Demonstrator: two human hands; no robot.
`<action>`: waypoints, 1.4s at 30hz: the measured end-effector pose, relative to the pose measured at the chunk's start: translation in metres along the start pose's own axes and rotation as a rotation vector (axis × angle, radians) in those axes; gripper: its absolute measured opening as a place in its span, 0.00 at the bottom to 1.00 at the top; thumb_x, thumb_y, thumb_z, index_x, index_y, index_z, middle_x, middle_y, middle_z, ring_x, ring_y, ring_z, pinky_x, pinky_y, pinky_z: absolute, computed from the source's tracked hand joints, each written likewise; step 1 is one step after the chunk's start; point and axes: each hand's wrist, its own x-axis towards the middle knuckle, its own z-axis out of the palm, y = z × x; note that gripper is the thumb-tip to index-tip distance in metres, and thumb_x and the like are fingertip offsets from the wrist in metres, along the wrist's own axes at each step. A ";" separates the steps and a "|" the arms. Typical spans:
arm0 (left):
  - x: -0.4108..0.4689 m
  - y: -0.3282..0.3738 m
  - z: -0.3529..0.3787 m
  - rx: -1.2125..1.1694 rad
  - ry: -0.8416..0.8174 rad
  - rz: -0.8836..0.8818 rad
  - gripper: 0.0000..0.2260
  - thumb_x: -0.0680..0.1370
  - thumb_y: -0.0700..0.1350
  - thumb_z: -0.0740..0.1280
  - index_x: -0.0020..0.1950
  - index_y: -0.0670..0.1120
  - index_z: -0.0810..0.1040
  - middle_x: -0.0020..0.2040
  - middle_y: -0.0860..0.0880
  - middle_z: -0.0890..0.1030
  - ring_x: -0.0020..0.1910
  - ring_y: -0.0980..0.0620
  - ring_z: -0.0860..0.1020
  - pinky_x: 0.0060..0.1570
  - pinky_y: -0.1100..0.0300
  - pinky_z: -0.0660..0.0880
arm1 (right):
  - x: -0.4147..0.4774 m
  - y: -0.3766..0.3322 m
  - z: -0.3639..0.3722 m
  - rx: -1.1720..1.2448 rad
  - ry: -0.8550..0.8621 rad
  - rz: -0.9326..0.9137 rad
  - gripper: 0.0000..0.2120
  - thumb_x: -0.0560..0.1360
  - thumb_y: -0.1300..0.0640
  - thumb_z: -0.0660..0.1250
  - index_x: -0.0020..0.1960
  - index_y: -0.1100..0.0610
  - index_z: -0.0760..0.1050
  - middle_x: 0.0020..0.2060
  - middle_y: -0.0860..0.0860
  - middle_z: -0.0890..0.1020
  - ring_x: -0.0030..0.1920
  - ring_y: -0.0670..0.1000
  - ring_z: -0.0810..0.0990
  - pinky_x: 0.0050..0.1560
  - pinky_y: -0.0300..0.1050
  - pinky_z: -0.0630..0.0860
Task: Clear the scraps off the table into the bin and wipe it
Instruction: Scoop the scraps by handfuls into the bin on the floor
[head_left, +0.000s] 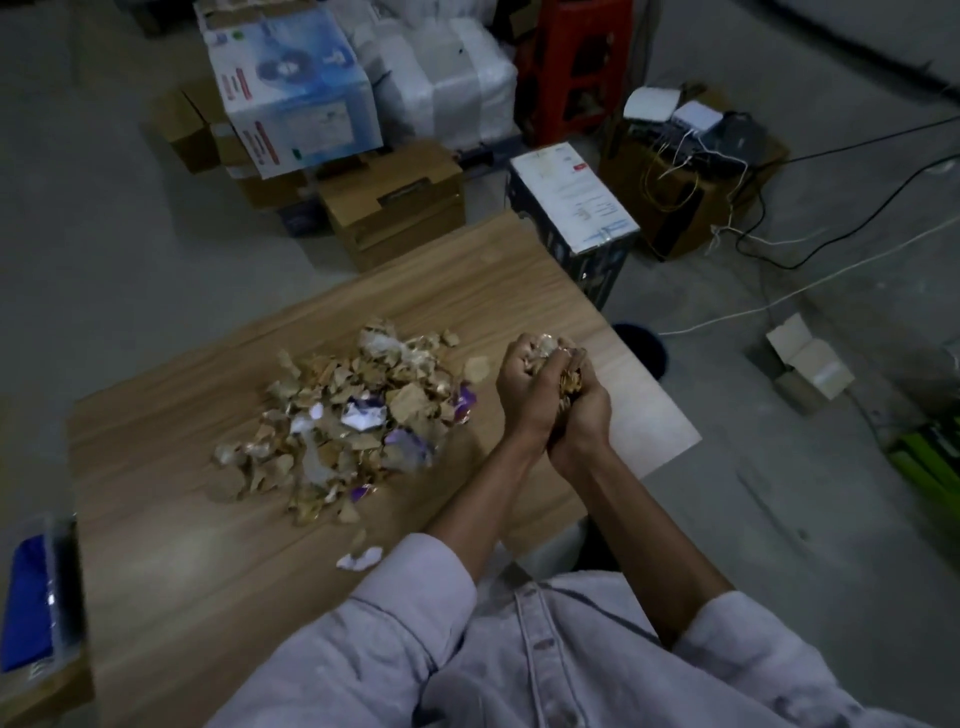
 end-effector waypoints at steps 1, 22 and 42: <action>0.011 -0.005 0.022 0.046 -0.001 0.032 0.05 0.72 0.46 0.73 0.46 0.50 0.79 0.45 0.47 0.84 0.45 0.47 0.83 0.49 0.46 0.81 | 0.016 -0.017 -0.007 0.014 -0.016 0.005 0.18 0.84 0.50 0.59 0.67 0.59 0.78 0.61 0.57 0.83 0.61 0.54 0.83 0.62 0.46 0.78; 0.213 -0.098 0.377 -0.099 -0.090 -0.419 0.30 0.78 0.58 0.67 0.69 0.37 0.70 0.60 0.37 0.80 0.57 0.47 0.81 0.55 0.55 0.80 | 0.350 -0.271 -0.116 -0.309 0.077 -0.223 0.14 0.83 0.56 0.64 0.66 0.57 0.78 0.59 0.52 0.85 0.61 0.52 0.83 0.62 0.48 0.77; 0.422 -0.531 0.423 0.452 -0.079 -0.763 0.24 0.79 0.61 0.67 0.65 0.44 0.79 0.55 0.45 0.84 0.51 0.47 0.83 0.43 0.58 0.80 | 0.742 -0.092 -0.383 -0.278 0.431 0.137 0.19 0.79 0.44 0.69 0.62 0.57 0.80 0.52 0.54 0.86 0.53 0.54 0.86 0.52 0.50 0.84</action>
